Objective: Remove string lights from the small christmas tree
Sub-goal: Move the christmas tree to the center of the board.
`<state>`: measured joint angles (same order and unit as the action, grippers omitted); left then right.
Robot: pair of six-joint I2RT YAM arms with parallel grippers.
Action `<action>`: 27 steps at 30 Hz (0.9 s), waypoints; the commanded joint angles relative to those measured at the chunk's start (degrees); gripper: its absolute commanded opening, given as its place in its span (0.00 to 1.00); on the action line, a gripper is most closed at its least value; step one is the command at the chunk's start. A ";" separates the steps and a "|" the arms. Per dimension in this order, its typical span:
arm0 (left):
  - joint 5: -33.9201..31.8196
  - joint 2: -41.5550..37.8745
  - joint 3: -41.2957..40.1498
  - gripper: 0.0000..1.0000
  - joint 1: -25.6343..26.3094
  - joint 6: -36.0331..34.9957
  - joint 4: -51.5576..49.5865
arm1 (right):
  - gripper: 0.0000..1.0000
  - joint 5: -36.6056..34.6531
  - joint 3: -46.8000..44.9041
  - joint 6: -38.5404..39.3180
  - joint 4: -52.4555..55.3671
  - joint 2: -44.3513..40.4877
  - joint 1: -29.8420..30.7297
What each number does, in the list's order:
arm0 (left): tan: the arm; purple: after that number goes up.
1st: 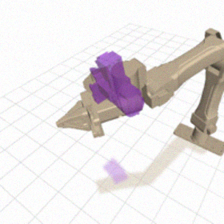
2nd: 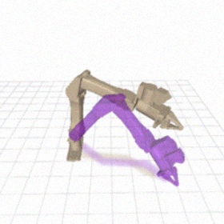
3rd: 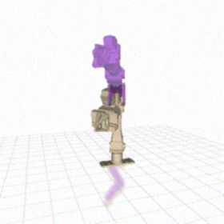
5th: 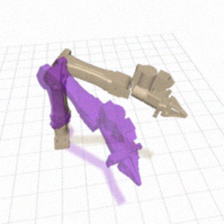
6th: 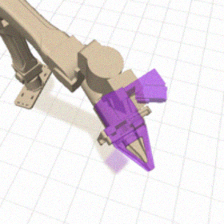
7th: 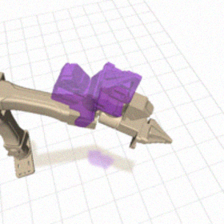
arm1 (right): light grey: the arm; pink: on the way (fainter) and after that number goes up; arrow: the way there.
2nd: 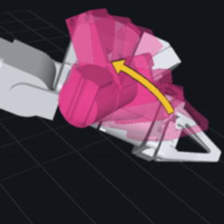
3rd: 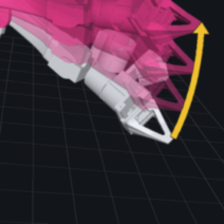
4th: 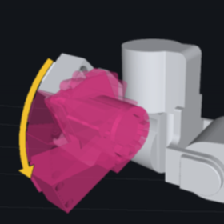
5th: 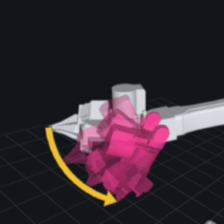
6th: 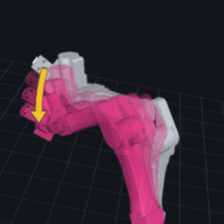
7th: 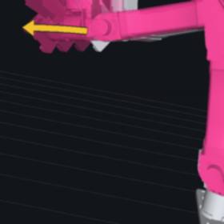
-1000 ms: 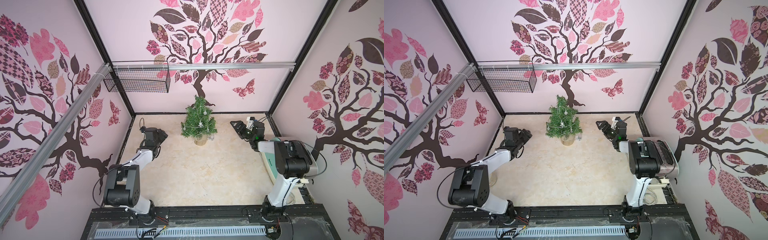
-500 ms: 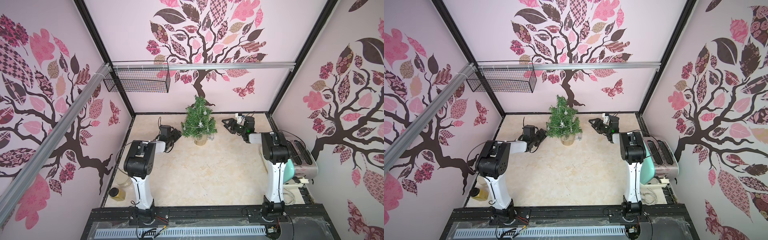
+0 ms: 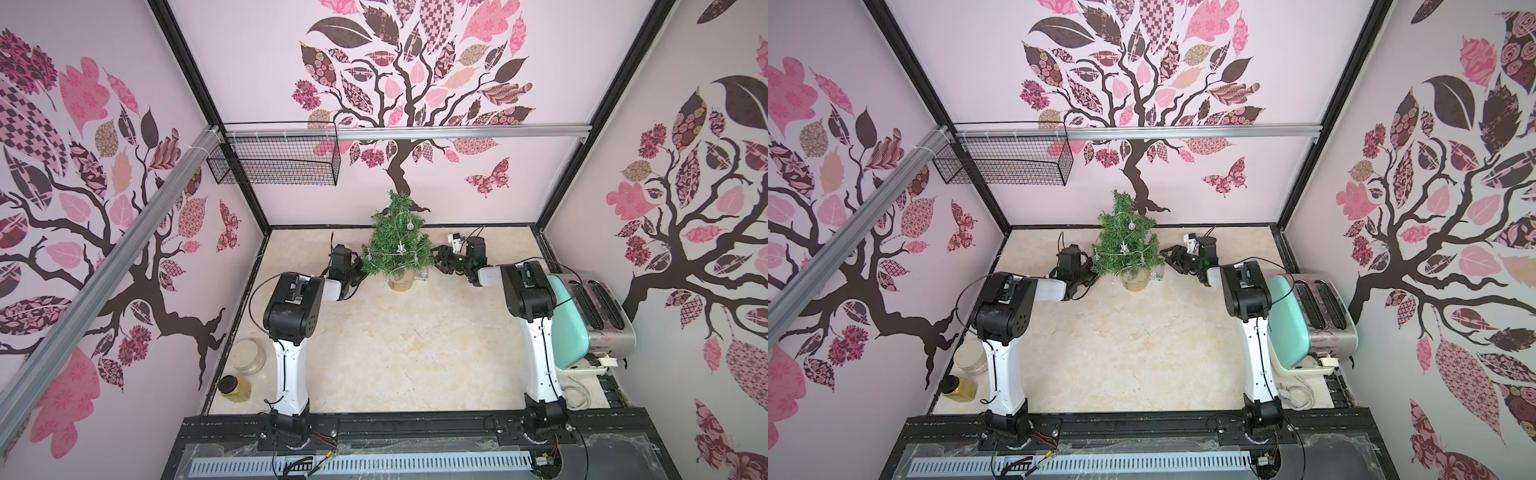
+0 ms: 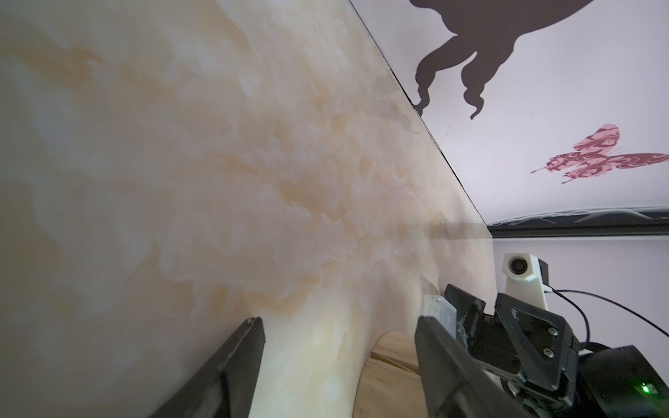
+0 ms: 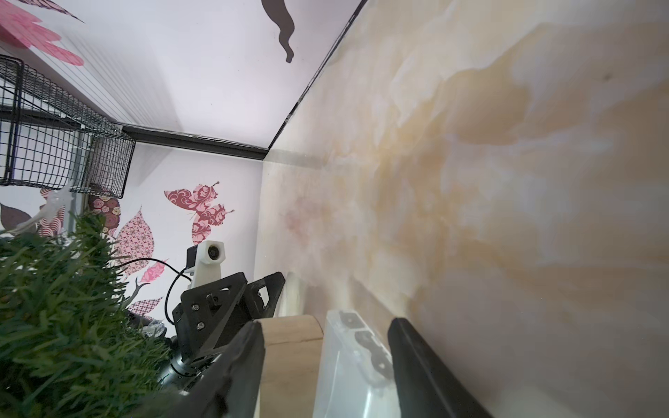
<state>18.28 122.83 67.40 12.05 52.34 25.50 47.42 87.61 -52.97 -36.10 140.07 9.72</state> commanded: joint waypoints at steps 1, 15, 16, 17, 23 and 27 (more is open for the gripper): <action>3.59 3.22 0.77 0.71 0.77 -0.60 0.35 | 0.61 0.31 3.09 2.52 3.28 0.88 1.04; 8.96 5.67 1.47 0.68 5.82 -6.16 -1.02 | 0.64 -2.01 -0.10 10.12 8.97 0.01 4.69; 8.89 5.59 0.89 0.67 6.11 -6.19 -0.94 | 0.63 -2.07 -1.16 10.26 8.56 -0.52 4.85; 8.72 5.37 0.05 0.67 6.28 -6.17 -0.62 | 0.63 -1.92 -2.37 10.17 7.76 -1.12 4.95; 7.99 3.63 -4.33 0.65 7.18 -4.35 2.01 | 0.61 -1.57 -8.62 10.54 4.74 -4.37 6.06; 7.56 1.87 -7.49 0.65 8.05 -3.74 3.91 | 0.60 -1.49 -12.42 10.43 2.43 -6.13 6.96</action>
<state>25.74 124.38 63.42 18.70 48.10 34.61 45.12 77.97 -43.27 -35.09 133.97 14.68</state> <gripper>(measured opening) 0.651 0.599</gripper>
